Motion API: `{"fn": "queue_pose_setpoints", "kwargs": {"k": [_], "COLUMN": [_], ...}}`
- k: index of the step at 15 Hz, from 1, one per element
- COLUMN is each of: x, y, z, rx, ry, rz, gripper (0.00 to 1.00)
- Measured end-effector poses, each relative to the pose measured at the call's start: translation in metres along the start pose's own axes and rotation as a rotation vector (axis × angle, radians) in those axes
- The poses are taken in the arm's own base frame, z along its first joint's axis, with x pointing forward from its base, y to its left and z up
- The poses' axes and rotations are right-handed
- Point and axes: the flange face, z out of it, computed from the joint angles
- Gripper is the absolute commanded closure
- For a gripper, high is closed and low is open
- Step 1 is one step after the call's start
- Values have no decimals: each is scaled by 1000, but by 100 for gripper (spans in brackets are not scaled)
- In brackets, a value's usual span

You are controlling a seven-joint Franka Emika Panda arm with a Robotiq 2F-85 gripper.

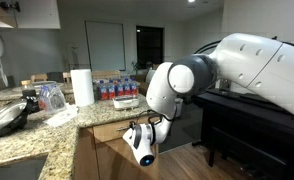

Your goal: Open the top drawer

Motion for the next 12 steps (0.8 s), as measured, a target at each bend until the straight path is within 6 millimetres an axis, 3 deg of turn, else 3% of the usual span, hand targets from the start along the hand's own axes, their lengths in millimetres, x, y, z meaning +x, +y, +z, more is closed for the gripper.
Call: {"fn": "queue_pose_setpoints", "kwargs": {"k": [7, 12], "x": [-2, -10], "y": [2, 10], "z": [-13, -76], "rx": [20, 80], "ry": [8, 38], "rz": [11, 26], "gripper": [92, 92]}}
